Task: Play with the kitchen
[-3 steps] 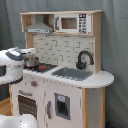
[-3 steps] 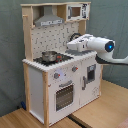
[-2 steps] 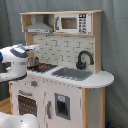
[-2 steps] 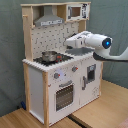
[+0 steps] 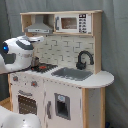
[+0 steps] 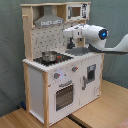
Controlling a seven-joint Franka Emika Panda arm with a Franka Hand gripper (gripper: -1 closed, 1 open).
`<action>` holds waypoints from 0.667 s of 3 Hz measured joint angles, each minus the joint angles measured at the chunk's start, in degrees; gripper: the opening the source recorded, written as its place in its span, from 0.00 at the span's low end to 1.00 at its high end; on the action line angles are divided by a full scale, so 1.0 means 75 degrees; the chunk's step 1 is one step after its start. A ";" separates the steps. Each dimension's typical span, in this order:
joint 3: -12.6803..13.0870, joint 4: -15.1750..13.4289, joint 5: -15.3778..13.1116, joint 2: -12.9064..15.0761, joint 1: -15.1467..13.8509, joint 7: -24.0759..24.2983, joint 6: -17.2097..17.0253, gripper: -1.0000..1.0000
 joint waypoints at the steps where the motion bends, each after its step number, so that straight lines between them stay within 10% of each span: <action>1: 0.0073 0.0447 -0.0005 0.0486 -0.0380 -0.0096 0.0054 1.00; 2: 0.0121 0.0898 0.0008 0.0933 -0.0818 -0.0094 0.0154 1.00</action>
